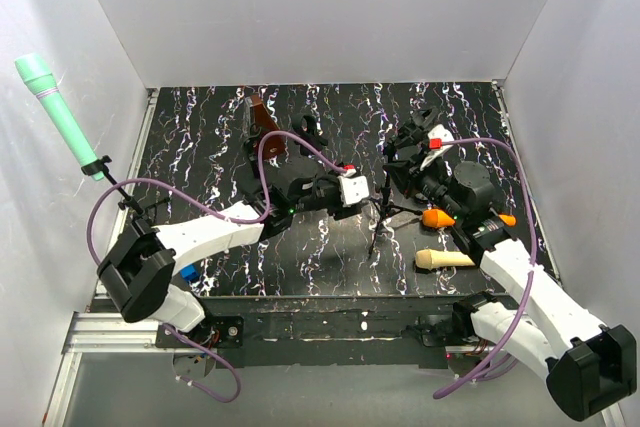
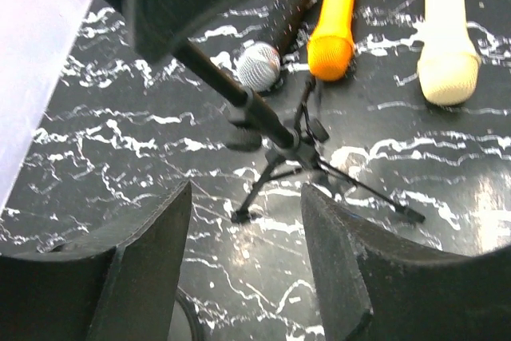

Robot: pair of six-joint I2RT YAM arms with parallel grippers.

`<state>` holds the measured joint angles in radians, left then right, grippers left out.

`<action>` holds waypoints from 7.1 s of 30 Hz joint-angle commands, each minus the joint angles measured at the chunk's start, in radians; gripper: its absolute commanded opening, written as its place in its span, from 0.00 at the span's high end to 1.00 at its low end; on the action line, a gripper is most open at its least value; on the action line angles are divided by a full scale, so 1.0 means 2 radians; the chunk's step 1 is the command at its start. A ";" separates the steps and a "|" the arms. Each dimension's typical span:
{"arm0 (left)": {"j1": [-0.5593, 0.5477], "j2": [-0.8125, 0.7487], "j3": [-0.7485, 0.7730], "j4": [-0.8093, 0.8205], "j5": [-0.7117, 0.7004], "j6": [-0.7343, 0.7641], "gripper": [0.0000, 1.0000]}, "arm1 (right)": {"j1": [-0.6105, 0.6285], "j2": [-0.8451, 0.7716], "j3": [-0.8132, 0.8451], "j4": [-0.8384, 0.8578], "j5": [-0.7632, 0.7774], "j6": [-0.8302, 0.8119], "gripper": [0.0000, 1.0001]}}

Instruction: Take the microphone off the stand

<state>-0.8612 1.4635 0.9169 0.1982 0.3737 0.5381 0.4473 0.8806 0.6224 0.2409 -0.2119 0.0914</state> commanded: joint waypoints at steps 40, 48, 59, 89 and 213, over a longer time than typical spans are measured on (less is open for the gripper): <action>-0.018 0.097 0.062 0.077 0.010 -0.153 1.00 | 0.002 -0.055 -0.103 -0.056 -0.047 0.001 0.99; 0.022 0.082 0.108 -0.054 0.169 -0.284 1.00 | 0.002 -0.053 -0.109 -0.046 -0.051 -0.001 0.99; 0.085 0.177 0.207 -0.096 0.287 -0.513 1.00 | 0.002 -0.051 -0.119 -0.035 -0.067 -0.012 0.99; 0.062 0.015 0.109 -0.167 0.170 -0.075 0.34 | 0.002 -0.031 -0.106 -0.055 -0.089 -0.039 0.99; 0.114 0.126 0.232 -0.270 0.245 -0.393 0.43 | 0.002 -0.035 -0.093 -0.114 -0.098 -0.080 0.83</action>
<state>-0.6342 1.7939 1.3403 -0.3031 0.8970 -0.3061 0.4583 0.7887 0.4557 0.3565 -0.4408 -0.0158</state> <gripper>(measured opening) 0.570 0.202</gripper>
